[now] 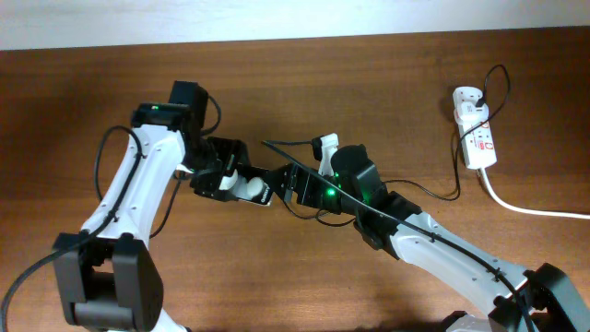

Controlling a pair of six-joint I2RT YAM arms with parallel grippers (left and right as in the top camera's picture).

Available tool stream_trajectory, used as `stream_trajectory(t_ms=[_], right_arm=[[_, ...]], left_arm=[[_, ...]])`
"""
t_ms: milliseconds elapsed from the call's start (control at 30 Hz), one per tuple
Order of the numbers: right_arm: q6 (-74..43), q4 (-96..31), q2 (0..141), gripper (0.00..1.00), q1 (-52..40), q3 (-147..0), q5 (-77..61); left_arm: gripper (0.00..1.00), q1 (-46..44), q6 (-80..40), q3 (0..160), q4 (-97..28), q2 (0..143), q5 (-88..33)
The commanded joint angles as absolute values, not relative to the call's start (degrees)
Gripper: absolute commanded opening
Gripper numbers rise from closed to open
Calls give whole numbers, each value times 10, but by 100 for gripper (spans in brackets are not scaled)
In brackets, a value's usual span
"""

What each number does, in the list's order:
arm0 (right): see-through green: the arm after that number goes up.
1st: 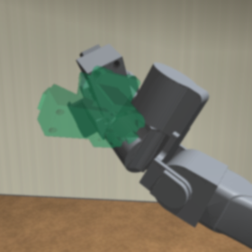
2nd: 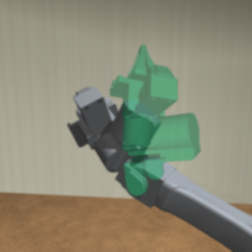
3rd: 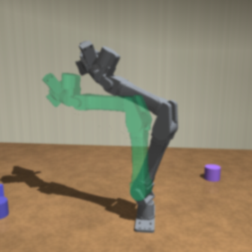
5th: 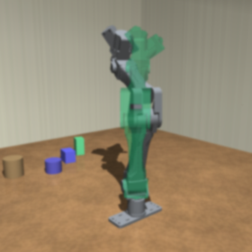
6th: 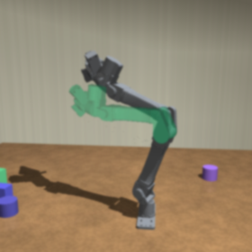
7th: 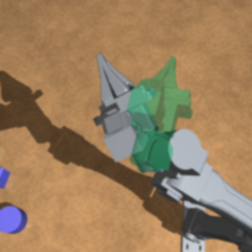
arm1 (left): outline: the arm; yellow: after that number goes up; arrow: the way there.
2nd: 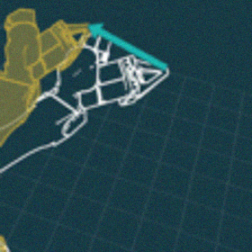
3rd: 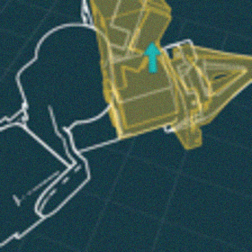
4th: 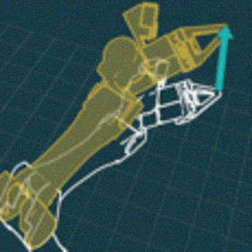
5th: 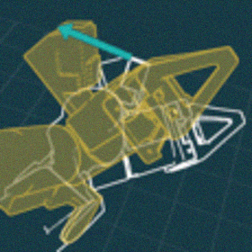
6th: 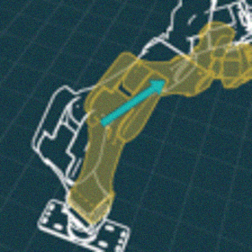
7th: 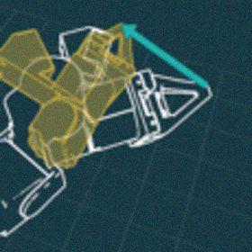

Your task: Plug charger to phone and switch on socket

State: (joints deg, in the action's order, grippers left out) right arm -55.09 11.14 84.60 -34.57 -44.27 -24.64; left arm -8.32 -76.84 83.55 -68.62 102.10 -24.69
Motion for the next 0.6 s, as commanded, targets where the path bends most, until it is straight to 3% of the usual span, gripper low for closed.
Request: stream_trajectory(t_ms=[0, 333, 567], right_arm=[[-550, 109, 853, 84, -349, -458, -236], [-562, 109, 881, 74, -372, -458, -203], [-562, 110, 892, 40, -372, -458, -199]], left_arm=[[18, -112, -802, 838, -677, 1008, -259], [16, -152, -818, 838, -662, 1008, -271], [17, -152, -818, 838, -662, 1008, -275]])
